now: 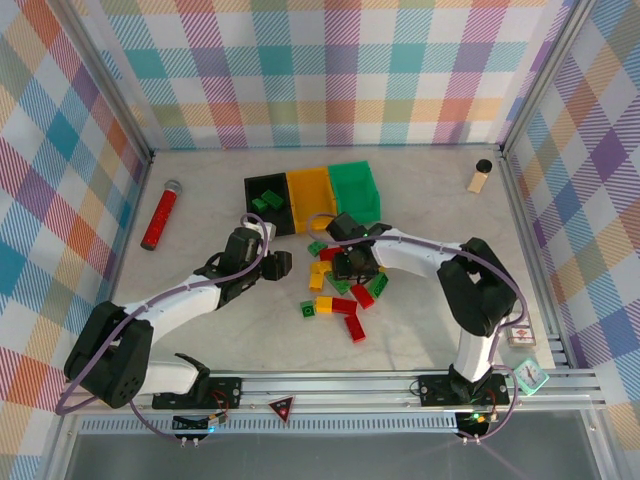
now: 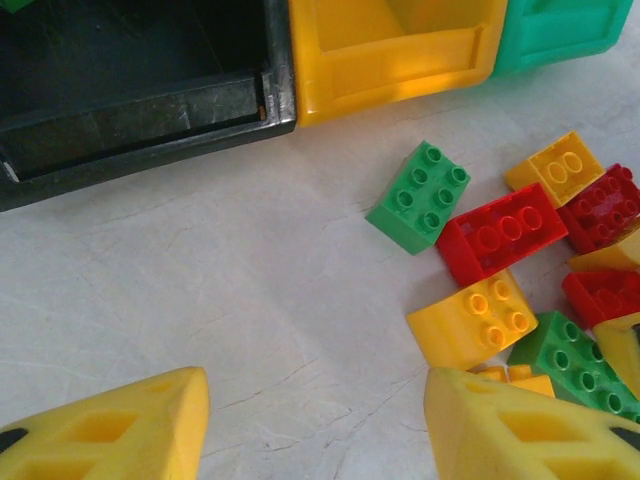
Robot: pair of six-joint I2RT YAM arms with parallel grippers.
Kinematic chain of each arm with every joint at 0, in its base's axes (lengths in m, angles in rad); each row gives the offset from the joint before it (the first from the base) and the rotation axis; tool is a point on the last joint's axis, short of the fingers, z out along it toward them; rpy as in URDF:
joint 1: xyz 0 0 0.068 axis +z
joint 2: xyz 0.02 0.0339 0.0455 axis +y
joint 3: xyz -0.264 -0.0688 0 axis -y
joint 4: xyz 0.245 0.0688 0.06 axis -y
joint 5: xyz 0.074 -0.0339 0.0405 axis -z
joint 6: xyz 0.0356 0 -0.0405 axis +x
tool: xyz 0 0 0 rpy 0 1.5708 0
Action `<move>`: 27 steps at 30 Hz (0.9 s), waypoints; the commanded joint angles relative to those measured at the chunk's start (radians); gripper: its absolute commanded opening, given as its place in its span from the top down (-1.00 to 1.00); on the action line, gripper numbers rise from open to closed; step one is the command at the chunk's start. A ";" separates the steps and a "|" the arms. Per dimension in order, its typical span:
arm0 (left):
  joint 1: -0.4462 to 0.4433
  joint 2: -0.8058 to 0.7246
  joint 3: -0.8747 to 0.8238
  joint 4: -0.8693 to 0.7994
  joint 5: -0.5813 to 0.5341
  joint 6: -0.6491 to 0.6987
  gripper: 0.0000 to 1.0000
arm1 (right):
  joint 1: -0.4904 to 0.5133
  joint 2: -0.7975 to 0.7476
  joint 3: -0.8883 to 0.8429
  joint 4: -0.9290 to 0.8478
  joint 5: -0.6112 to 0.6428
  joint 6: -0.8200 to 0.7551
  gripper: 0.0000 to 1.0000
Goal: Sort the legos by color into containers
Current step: Pick up the lego from the center of the table.
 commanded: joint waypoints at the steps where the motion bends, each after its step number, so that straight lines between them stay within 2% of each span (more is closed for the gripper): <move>1: -0.003 -0.021 0.025 -0.009 -0.012 0.013 -0.18 | 0.003 -0.017 -0.045 -0.023 0.026 -0.022 -0.03; 9: -0.003 -0.030 0.022 -0.011 -0.024 0.011 -0.18 | 0.003 -0.087 -0.043 -0.021 -0.016 -0.010 0.03; 18: -0.003 -0.033 0.020 -0.023 -0.060 -0.007 -0.18 | 0.002 -0.121 0.107 -0.067 -0.038 -0.037 0.04; 22: -0.003 -0.040 0.017 -0.027 -0.081 -0.013 -0.18 | 0.001 -0.051 0.243 -0.070 -0.023 -0.081 0.03; 27: -0.004 -0.038 0.020 -0.038 -0.098 -0.015 -0.18 | -0.017 0.146 0.502 -0.085 0.008 -0.154 0.03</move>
